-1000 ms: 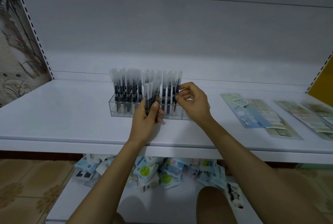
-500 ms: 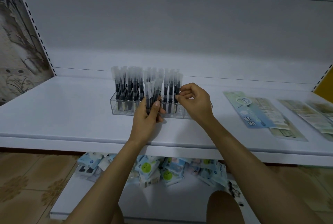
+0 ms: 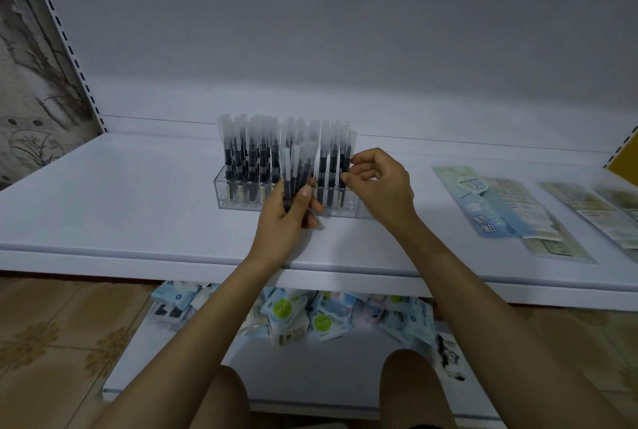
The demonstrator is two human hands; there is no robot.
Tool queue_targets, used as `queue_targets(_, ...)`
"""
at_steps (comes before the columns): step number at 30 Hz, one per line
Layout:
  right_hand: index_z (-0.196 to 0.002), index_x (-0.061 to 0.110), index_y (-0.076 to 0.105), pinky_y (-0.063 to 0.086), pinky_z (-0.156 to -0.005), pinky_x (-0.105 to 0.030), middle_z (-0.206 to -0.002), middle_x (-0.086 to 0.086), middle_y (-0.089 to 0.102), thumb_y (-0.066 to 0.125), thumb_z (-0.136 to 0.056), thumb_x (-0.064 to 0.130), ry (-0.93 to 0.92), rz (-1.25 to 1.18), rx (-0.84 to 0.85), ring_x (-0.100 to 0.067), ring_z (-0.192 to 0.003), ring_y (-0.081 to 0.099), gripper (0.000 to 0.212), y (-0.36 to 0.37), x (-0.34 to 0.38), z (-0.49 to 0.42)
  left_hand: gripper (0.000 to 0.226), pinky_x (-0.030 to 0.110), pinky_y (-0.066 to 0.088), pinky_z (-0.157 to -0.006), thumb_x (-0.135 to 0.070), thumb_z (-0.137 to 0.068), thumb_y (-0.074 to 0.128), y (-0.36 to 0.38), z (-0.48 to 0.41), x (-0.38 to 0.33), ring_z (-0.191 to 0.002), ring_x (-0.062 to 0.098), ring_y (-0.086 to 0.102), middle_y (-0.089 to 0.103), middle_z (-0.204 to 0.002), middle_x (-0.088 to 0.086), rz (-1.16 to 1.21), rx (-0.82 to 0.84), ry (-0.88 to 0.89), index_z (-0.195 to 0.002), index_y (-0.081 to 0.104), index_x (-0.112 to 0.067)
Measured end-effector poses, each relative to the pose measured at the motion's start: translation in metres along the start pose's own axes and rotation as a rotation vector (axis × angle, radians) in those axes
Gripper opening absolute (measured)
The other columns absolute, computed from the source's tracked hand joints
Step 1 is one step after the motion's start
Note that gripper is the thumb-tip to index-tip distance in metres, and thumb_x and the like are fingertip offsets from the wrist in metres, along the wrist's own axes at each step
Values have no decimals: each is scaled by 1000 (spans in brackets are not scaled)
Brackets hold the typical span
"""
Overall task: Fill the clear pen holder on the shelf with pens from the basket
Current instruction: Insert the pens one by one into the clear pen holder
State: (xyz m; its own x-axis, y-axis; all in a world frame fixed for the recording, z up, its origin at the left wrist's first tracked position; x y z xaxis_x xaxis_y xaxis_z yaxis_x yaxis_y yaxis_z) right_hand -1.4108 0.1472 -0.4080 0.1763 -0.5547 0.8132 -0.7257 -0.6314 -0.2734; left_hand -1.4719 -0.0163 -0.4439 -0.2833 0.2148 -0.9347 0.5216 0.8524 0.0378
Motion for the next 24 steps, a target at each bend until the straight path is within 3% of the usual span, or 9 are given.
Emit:
queue_targets(5,-91,12,62,48,-64,-8,-80,-1,64,75,-77,7,2,2,10,-9,-71,60,20,1,-1,1,22,16,48,-55,-15,-100,43,0,0,0,-53,5,55,62,-75,6,32,-5,-19,-115,55,-4)
queue_targets(8,-95,11,63,53,-71,-16,-85,-3,68,75,-78,8,43,-75,41,-13,-77,64,22,-5,-3,1,22,16,48,-56,-14,-100,42,1,0,-2,-54,5,56,62,-75,6,45,12,-16,-114,55,-5)
queue_targets(12,-90,12,64,51,-70,-17,-82,2,66,73,-80,7,-7,-135,-60,-7,-74,61,14,-23,3,14,23,16,49,-56,-14,-101,39,6,0,-5,-53,4,59,66,-72,2,47,59,-10,-111,56,-3)
queue_targets(15,-93,16,65,54,-68,-24,-81,3,66,70,-84,13,-27,-121,77,-8,-75,61,10,2,10,33,25,18,50,-56,-14,-100,39,9,0,-6,-55,8,61,68,-68,-2,57,105,2,-111,55,3)
queue_targets(19,-103,27,63,56,-78,-38,-95,0,65,67,-86,27,34,-185,152,-12,-88,61,16,32,9,46,23,17,49,-57,-18,-98,41,14,4,-9,-57,9,63,68,-66,-2,17,185,26,-99,61,-6)
queue_targets(21,-98,22,66,56,-79,-38,-98,-7,64,67,-87,20,30,-233,127,-17,-90,61,11,31,11,47,24,17,49,-58,-18,-97,42,15,4,-8,-59,9,63,69,-66,-3,6,201,20,-100,61,-4)
queue_targets(24,-87,15,67,54,-72,-26,-88,-8,65,63,-89,7,72,-330,120,-14,-81,63,8,24,12,48,19,18,51,-61,-12,-98,44,16,2,-4,-63,11,65,70,-76,1,12,223,-2,-101,61,-4)
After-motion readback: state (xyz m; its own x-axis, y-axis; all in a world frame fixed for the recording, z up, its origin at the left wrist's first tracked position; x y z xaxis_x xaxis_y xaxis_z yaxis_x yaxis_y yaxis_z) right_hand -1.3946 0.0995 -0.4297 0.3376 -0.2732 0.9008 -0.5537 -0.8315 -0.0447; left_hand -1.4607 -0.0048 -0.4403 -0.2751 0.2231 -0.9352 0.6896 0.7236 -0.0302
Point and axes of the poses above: each hand's wrist, its own z-axis away from the middle knuckle, its own y-axis out of the palm, x = y × z, the point moved 8 cm from there along -z, towards the middle knuckle
